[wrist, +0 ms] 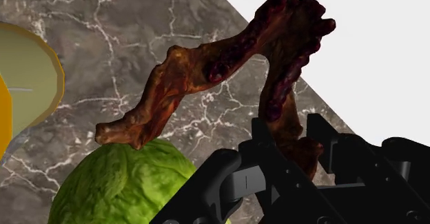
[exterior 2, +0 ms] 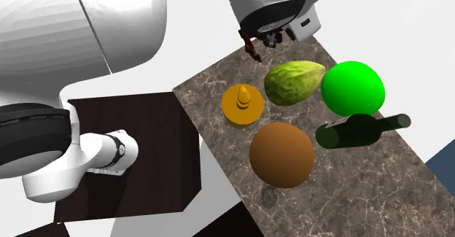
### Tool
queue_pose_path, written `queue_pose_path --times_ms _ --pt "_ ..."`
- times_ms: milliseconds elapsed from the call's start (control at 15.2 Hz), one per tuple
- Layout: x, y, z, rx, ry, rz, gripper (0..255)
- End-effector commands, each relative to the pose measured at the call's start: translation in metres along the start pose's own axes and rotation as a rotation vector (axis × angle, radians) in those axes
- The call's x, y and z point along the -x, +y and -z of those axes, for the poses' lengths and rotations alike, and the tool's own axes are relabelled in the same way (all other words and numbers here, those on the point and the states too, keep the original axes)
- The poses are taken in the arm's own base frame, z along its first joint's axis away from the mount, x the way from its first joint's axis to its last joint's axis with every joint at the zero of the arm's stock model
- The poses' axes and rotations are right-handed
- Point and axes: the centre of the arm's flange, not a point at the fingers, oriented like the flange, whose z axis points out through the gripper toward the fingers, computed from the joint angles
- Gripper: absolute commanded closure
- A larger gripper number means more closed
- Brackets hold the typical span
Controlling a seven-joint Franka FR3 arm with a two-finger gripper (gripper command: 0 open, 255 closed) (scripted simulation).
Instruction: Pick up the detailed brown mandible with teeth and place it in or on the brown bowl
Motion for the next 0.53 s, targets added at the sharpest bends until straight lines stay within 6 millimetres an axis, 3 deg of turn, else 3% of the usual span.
queue_pose_path --times_ms 0,330,462 --pt "0.001 -0.004 0.011 0.0 0.0 0.0 255" --pt "0.003 -0.01 0.034 0.0 0.0 0.0 255" --pt "-0.007 0.013 0.042 0.0 0.0 0.0 255"
